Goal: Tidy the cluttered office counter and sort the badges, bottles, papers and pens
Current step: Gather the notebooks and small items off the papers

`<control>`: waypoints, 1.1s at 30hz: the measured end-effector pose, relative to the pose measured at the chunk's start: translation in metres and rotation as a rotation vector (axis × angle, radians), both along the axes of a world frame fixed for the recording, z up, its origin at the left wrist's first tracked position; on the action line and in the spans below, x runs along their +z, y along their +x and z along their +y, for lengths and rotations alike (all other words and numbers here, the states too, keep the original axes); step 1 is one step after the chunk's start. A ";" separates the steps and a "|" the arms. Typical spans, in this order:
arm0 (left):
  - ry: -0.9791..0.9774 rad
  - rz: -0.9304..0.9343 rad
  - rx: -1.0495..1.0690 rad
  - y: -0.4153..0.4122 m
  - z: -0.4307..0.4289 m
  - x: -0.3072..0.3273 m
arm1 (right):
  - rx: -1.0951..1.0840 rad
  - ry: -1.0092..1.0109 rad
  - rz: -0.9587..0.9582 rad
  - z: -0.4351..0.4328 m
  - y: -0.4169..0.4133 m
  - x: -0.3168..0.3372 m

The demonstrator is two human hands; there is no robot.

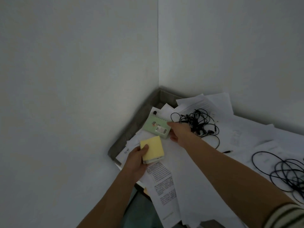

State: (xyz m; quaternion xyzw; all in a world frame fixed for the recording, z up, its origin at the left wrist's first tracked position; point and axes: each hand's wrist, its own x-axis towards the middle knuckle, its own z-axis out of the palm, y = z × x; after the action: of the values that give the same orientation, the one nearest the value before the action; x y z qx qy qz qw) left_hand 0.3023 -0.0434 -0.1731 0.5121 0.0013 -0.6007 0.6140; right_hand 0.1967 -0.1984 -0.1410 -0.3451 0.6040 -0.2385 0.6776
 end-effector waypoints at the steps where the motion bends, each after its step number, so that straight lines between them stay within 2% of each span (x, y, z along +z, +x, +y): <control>1: -0.012 0.027 0.003 0.001 0.000 0.000 | -0.010 -0.015 0.022 -0.001 0.005 -0.002; 7: -0.027 0.217 0.060 0.010 0.003 0.000 | 0.086 -0.055 0.015 0.005 0.015 0.005; 14: -0.172 0.458 0.106 0.006 -0.008 0.021 | 0.142 -0.235 -0.074 0.036 -0.047 0.024; 21: -0.183 0.299 -0.064 -0.053 -0.032 0.048 | 0.084 -0.197 -0.200 0.073 -0.131 0.036; 27: -0.084 0.186 -0.277 -0.142 -0.049 0.051 | 0.098 -0.219 -0.044 0.088 -0.232 0.044; 33: -0.115 0.073 -0.463 -0.257 -0.044 0.063 | -0.144 -0.180 -0.155 0.109 -0.344 0.047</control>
State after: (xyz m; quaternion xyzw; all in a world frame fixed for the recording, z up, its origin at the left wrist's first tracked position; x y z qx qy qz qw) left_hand 0.0450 -0.0878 -0.1105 0.4409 -0.1279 -0.7427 0.4875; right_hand -0.1475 -0.0891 -0.0936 -0.3408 0.5491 -0.3658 0.6697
